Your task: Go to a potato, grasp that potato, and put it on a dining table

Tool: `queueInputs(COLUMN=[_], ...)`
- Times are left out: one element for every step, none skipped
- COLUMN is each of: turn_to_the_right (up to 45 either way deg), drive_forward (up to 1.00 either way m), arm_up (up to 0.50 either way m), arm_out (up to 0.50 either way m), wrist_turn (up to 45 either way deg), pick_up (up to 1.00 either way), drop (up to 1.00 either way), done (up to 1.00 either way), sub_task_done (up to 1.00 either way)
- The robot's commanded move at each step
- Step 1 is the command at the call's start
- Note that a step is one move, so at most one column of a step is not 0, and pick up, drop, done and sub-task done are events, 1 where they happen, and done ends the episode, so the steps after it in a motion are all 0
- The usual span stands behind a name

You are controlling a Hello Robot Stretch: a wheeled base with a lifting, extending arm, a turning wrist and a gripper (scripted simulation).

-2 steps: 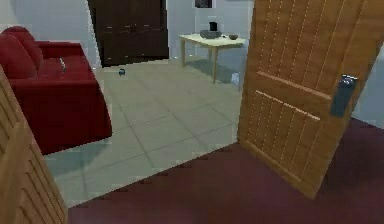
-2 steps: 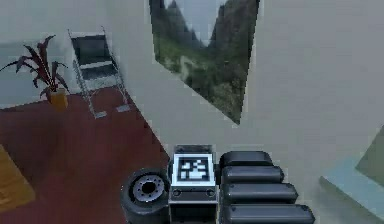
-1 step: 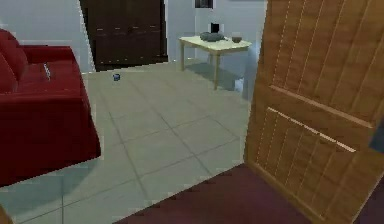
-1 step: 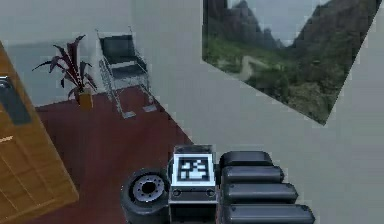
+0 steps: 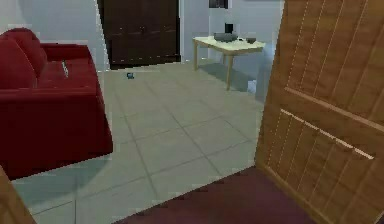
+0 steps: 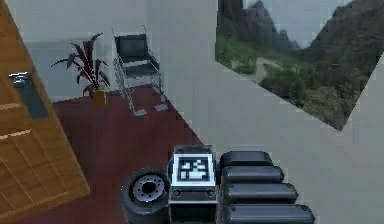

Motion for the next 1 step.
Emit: queueInputs(turn_to_the_right=[0.0], drive_forward=[1.00], arm_up=[0.00], arm_out=[0.00], wrist_turn=[0.0], pick_up=[0.00], drop=[0.00], done=[0.00], sub_task_done=[0.00])
